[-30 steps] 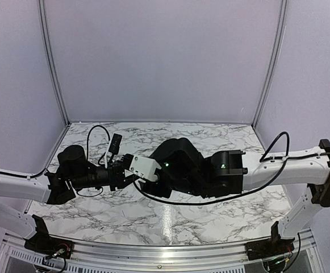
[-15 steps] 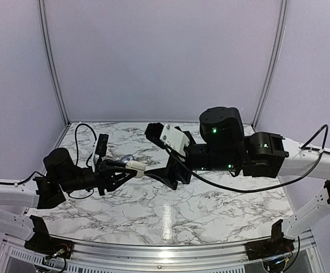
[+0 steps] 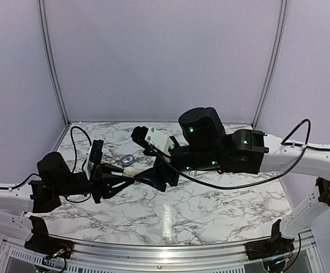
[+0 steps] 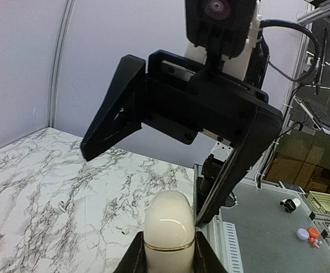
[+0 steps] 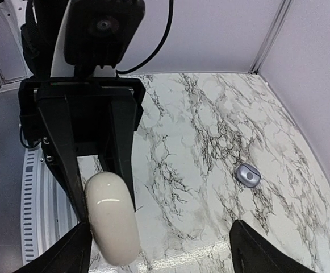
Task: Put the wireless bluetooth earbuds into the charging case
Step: Open the charging case.
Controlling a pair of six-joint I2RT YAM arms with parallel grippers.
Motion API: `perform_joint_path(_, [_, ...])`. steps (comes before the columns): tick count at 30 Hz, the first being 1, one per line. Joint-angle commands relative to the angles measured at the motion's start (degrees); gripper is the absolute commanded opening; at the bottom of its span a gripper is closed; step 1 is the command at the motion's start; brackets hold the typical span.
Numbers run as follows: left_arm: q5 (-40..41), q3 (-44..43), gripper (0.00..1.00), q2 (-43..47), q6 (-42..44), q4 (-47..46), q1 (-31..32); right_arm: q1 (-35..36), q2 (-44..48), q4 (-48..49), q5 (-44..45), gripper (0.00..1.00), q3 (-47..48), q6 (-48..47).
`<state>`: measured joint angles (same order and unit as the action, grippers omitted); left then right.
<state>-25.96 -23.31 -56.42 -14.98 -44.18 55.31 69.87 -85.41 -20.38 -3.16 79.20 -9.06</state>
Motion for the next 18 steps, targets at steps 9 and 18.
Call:
perform_joint_path(9, [-2.48, 0.69, 0.0, 1.39, 4.38, -0.22, 2.08, -4.86, 0.26, 0.2, -3.63, 0.79, 3.24, 4.14])
perform_joint_path(18, [-2.25, 0.74, 0.0, 1.53, 5.22, -0.2, 2.08, -7.79, 1.86, -0.35, -5.16, 0.76, 4.27, 5.77])
